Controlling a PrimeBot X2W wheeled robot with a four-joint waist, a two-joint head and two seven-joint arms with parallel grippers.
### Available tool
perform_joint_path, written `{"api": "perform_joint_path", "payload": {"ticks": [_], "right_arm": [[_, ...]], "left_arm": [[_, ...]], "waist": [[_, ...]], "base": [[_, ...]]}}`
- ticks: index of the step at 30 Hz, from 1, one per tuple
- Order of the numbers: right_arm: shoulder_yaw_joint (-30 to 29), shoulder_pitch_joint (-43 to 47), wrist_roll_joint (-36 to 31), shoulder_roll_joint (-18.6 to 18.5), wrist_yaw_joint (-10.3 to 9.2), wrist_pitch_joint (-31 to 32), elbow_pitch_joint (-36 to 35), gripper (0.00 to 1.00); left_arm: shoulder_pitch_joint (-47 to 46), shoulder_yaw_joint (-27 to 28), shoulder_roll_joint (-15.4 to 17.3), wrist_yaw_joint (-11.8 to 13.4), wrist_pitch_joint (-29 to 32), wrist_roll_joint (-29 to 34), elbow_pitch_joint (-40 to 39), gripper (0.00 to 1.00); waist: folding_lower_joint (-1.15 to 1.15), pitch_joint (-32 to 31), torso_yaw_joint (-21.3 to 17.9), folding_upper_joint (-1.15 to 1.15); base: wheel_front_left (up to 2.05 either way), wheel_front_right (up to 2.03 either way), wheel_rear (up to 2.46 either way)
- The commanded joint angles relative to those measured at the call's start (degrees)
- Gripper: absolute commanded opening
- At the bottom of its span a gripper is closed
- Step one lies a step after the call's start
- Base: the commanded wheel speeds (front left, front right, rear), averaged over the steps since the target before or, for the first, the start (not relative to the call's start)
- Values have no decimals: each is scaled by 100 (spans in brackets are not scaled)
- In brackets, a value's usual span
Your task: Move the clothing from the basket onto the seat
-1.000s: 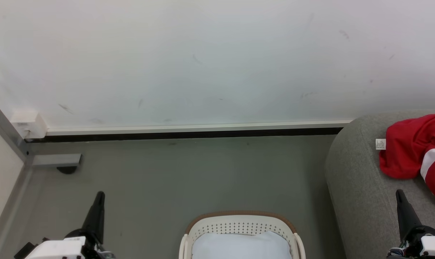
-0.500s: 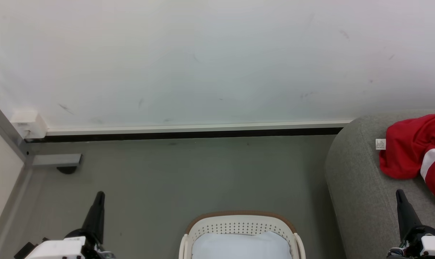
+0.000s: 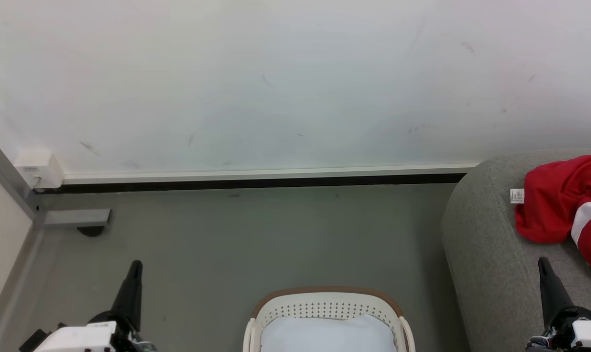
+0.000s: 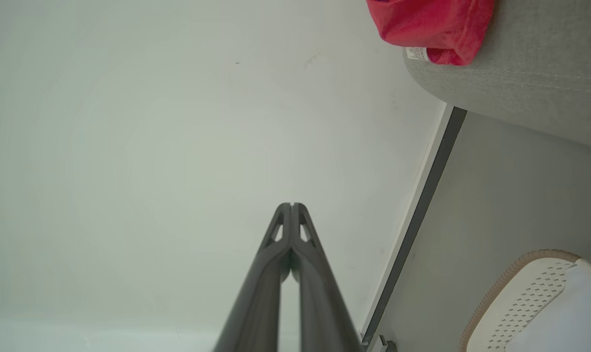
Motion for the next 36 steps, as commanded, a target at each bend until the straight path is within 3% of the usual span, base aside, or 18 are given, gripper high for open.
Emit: {"api": "perform_joint_path", "payload": {"ticks": [1,36], "right_arm": [[-18,-40,-11,-13,-12,30,11,0],[-42,-43,-27,7,-12,43,13,0]], "left_arm": [[-39,17,42,-35,30,-77,9,0],[-39,16,42,-36,29,-78,8,0]], "waist": [[0,0,0,0],[0,0,0,0]], "base": [[0,0,0],[0,0,0]]}}
